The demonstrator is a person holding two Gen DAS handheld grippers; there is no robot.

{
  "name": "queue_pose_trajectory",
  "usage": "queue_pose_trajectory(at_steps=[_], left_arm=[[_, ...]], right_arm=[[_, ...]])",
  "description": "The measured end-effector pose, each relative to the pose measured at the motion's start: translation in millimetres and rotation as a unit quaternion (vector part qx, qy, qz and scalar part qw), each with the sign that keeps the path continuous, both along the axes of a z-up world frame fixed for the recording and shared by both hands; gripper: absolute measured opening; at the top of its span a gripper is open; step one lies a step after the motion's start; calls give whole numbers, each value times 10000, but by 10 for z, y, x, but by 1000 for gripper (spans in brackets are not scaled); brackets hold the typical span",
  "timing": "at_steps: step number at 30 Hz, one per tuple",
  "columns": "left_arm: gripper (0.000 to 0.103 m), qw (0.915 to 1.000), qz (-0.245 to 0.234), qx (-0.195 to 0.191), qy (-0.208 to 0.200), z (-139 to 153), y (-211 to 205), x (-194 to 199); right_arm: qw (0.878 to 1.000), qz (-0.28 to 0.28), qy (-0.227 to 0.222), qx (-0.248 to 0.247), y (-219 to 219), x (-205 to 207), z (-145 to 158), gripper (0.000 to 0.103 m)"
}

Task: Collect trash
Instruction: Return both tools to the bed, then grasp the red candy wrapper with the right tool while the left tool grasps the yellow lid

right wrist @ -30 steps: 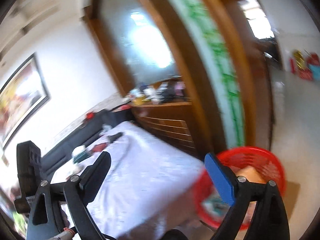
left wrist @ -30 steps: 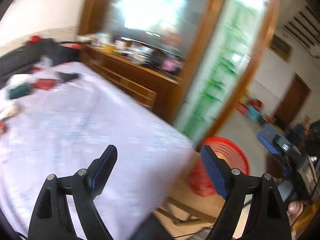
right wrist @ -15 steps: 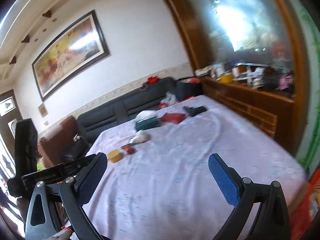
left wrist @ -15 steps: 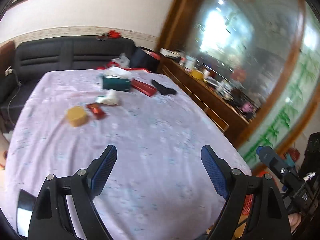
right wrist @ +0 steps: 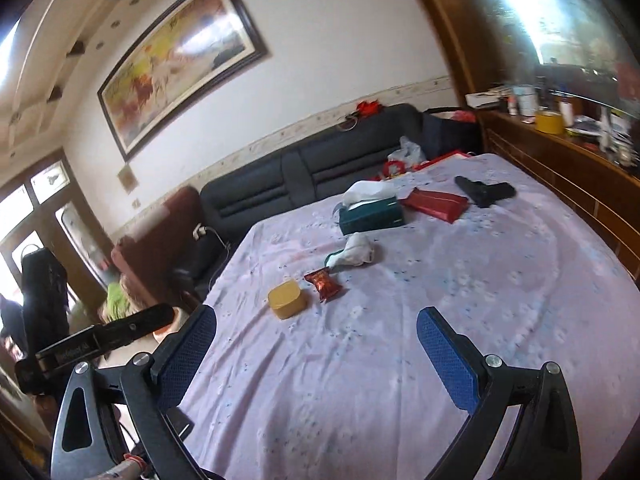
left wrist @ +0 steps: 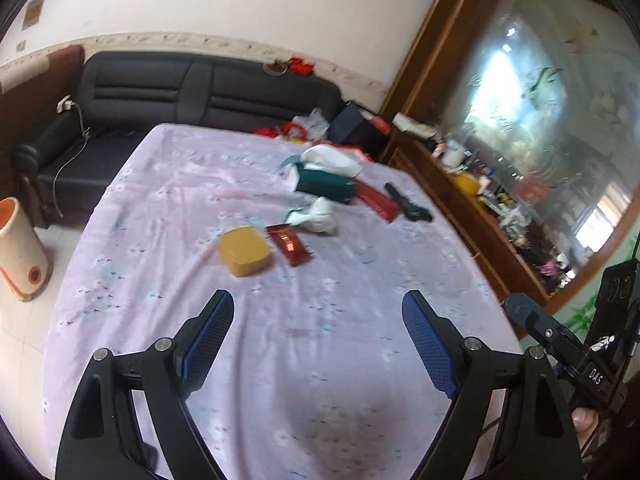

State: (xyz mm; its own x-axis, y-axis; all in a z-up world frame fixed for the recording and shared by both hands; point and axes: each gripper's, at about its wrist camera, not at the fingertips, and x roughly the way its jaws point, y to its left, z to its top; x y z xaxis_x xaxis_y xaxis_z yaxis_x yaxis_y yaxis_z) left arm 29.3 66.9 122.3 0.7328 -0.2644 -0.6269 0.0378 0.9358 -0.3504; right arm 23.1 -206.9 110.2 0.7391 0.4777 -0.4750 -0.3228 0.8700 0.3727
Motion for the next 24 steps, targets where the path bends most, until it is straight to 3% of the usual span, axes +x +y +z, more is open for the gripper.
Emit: queue_pose_trajectory(at_steps=[11,16,24], left_arm=[[85,9966,531,154,607,-422,254,663],[85,9947,631,-66,814,-554,336,789],[85,9913,924,-111,927,-637,468,801]], right_arm=[[9943,909,473,-287,649,1062,-496,77],[9907,1072,774,-309,845,1567,-766,60],[9802,1276,1320,-746,1291,2406,-1326,59]])
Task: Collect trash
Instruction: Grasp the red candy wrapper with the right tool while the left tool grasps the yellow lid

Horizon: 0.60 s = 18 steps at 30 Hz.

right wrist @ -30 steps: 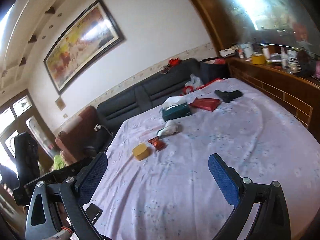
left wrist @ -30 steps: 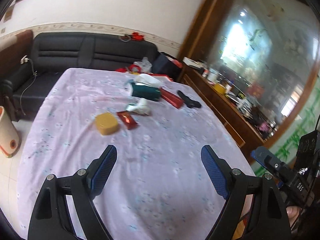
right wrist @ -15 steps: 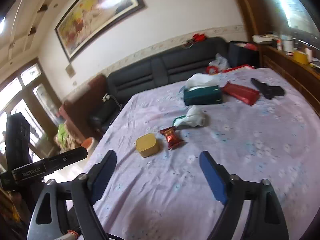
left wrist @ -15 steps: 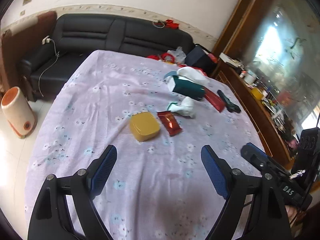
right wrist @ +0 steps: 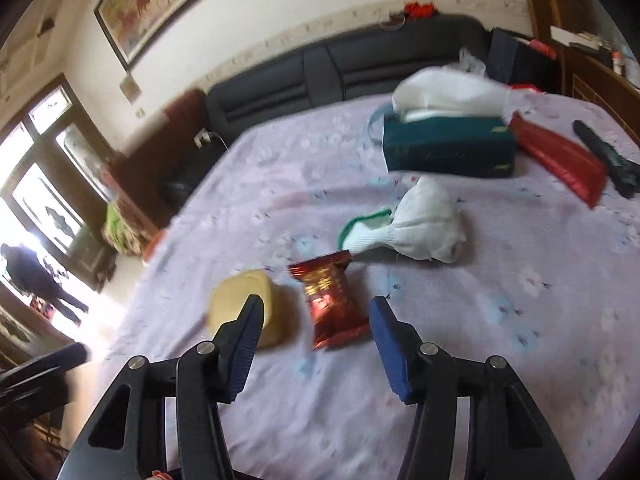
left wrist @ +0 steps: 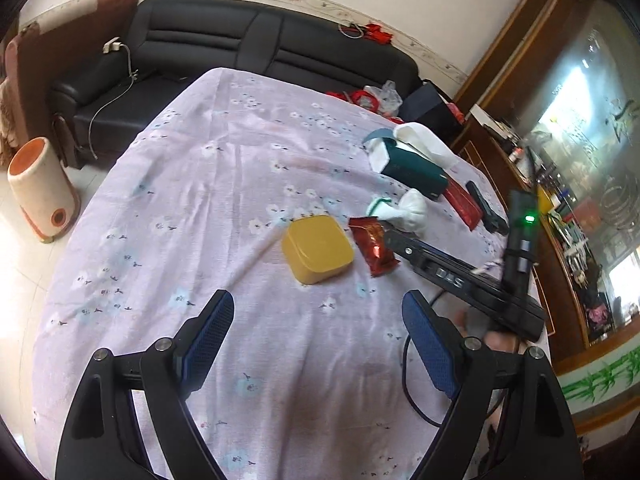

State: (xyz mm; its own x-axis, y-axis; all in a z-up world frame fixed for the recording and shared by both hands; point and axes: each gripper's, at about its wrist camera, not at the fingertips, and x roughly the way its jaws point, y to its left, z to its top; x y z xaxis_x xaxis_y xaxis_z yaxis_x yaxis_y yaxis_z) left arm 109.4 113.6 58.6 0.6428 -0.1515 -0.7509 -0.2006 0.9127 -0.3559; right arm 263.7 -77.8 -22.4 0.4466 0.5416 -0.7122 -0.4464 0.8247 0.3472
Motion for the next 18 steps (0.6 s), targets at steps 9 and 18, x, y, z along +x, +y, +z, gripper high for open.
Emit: queue_pose_trajectory(at_steps=[9,18], left_arm=[[85,9996,259,101,3,50,169,-1],[85,9997,17,-106,223,-114,0,202]], right_arm=[[9989,62,222,-400,325,362,-399,52],[9977,-540,318,-266,-9,-19,-201,31]])
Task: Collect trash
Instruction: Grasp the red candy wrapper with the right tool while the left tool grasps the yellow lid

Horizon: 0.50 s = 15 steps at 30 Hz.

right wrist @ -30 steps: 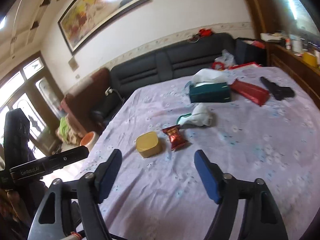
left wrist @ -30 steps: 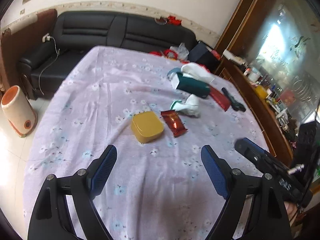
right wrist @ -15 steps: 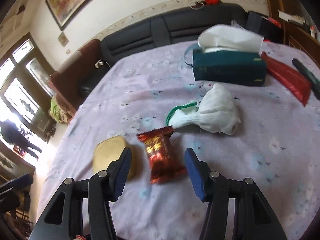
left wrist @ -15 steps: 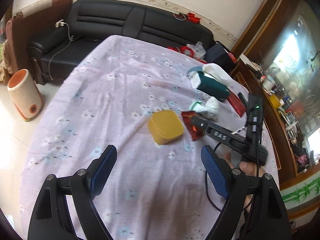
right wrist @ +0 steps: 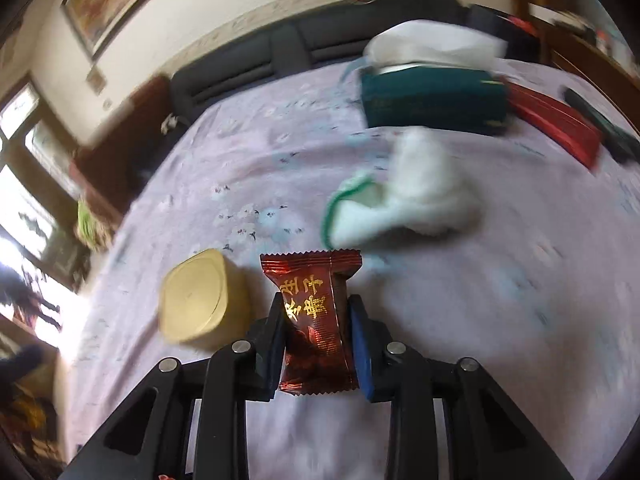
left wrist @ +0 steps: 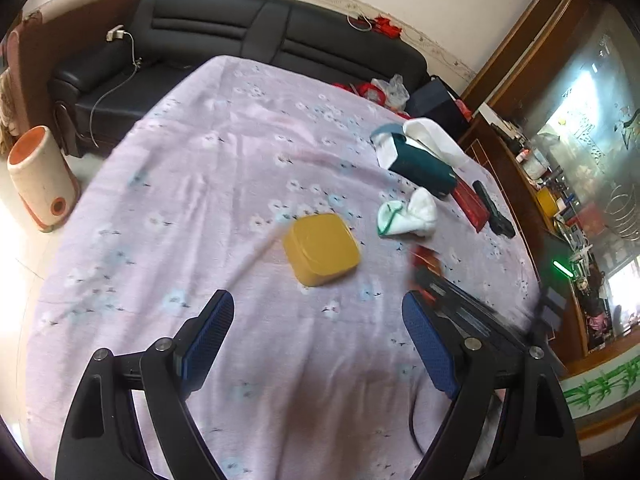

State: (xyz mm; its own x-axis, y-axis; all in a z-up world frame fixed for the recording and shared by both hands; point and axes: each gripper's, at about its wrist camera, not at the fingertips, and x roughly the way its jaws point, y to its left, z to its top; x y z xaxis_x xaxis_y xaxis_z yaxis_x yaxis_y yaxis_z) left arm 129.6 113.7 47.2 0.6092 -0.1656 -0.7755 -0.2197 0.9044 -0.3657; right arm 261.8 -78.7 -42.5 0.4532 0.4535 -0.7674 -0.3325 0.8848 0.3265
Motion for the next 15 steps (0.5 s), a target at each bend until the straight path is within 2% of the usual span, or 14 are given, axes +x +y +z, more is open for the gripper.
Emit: queue_pose_trajectory(at_steps=[5,8,12,15], left_arm=[[85,9998,-18,12,215,-227,-143,348],[85,9988,-2,148,460,-374,-203,592],[85,9958,27,548,736,-508,-344,865],[85,9899,100,785,1178,-673,-408,1095]], right_arm=[[9976,-434,-195,499,-656,-703,379,31],[9951,-511,-409,741,-1003,-1180,558,31],[9898,-564,-686,1114,-1362,-1744,736,31],[9858,-642,-853,1298,-1532,-2110,805,31]])
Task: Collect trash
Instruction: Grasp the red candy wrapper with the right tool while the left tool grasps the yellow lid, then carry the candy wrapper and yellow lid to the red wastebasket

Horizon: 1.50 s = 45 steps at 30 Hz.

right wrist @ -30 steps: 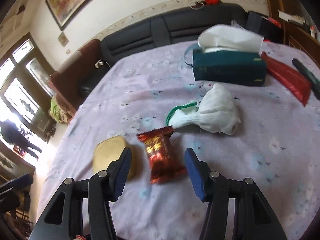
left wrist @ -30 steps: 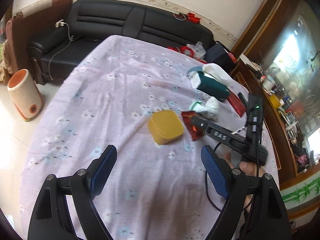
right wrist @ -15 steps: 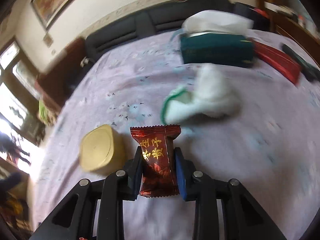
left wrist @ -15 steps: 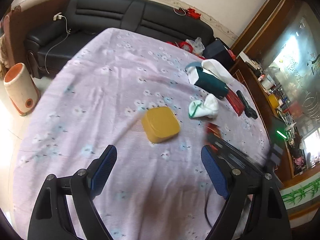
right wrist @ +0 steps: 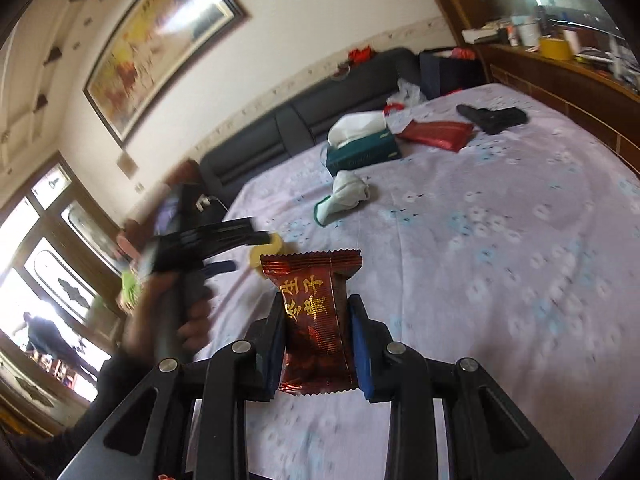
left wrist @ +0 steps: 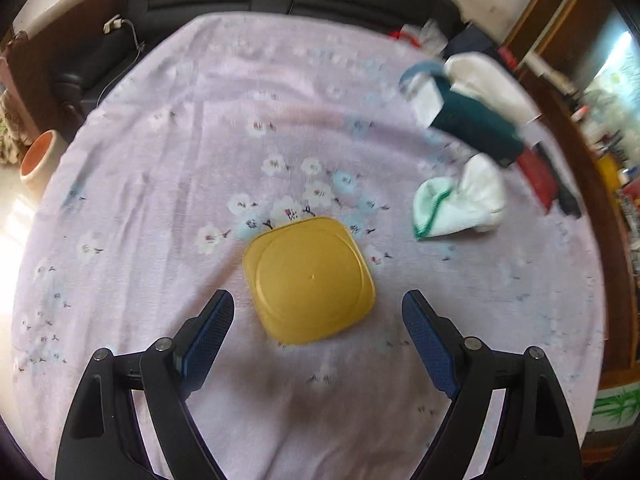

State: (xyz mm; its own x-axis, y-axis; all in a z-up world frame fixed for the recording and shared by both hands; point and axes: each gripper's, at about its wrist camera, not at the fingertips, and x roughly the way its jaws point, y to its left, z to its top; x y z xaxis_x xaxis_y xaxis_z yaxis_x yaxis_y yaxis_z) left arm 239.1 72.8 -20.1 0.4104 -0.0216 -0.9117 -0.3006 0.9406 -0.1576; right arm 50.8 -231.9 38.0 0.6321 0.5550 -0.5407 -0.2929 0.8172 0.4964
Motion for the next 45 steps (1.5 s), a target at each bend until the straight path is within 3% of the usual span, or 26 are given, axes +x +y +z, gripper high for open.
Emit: queue_pose_trajectory(at_steps=[3,5,8,10,14,19,22,27,36,40,45], left_arm=[[83,9986,257,428,159,-103,-16,98],[70,9988,208,410,173,-157,-44,106],[70,9982,303,486,154,-137,-109,-12],[69,9984,261,494,38,-56,-214,-128],[70,9918,-328,986,-738,346,-745,-680],[70,9814,-1199,732,-1307,680,-1461,-1536],[69,9745,-1471,598,-1587,830,-1822,-1951],[70,9628,-1945,622,-1769,1003,-2369,-2345],[69,9602,-2098,535,-1766,1288,-2773,-2615],[70,9546,-2080,649,-2032,1453,-2820,-2834],[70,9436,-2058,557,-2532,1510,-2803,-3187]], right_arm=[[9998,-196,-35,22,-115,-263,-4,31],[9996,-221,-57,135,-215,-412,-6,31],[9989,-394,-140,199,-406,-621,6,31],[9983,-507,-148,247,-532,-722,11,31],[9971,-699,-216,226,-747,-920,25,31],[9954,-854,-365,227,-973,-1163,36,31],[9939,-979,-479,182,-1080,-1302,47,31],[9920,-1080,-643,139,-1298,-1438,95,31],[9921,-1093,-596,158,-1749,-1292,228,31],[9918,-1161,-528,84,-1841,-1324,385,31],[9905,-1102,-811,-105,-1845,-1552,499,31]])
